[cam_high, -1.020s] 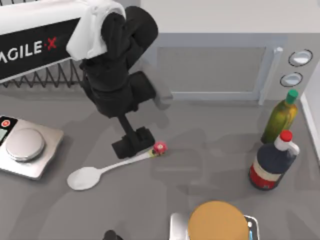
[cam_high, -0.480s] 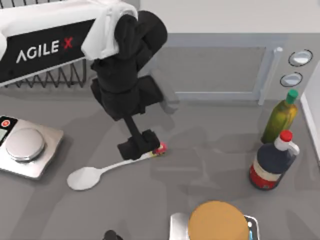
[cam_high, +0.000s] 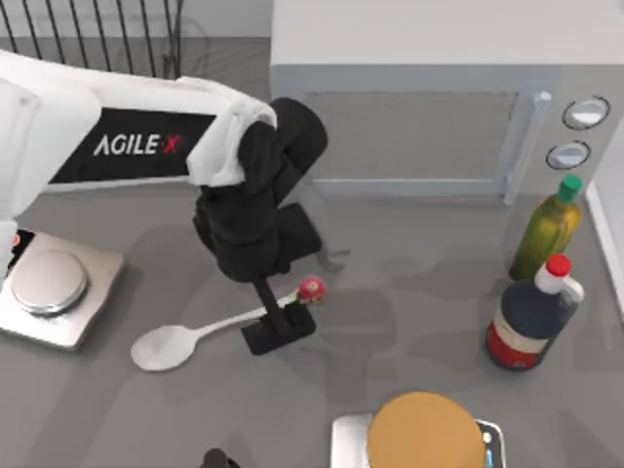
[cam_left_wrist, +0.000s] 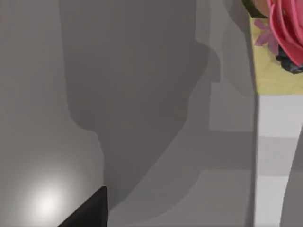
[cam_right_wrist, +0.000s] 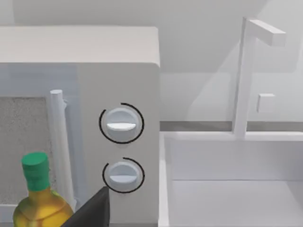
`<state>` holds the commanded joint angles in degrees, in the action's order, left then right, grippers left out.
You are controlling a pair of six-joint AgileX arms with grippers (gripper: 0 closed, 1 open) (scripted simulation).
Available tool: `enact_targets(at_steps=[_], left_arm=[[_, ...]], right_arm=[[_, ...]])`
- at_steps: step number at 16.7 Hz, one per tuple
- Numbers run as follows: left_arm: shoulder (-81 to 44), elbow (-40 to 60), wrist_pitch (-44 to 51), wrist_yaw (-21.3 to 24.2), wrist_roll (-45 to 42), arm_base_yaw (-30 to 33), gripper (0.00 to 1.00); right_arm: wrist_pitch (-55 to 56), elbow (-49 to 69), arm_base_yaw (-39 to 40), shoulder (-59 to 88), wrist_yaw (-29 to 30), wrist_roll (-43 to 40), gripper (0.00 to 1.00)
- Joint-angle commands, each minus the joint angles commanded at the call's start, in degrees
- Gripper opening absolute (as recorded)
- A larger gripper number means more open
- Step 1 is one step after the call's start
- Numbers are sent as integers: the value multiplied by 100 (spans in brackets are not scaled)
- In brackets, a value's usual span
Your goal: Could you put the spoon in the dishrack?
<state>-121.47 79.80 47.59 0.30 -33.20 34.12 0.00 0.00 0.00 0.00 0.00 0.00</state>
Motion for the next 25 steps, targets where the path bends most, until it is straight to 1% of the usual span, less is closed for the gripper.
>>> enact_targets(at_steps=[2,6,19,20,25], left_arm=[[-123,-160,-242,1,-2,2,100],[-139,-180,-269,1,-3,2,100],[-139,-180,-269,1,-3,2,2],[-139,-180,-269,1,-3,2,0],[-139,-180,-269,1,-3,2,0]], right_arm=[[0,0,0,0,0,0,100],[0,0,0,0,0,0,100],[0,0,0,0,0,0,100],[0,0,0,0,0,0,100],[0,0,0,0,0,0,100]])
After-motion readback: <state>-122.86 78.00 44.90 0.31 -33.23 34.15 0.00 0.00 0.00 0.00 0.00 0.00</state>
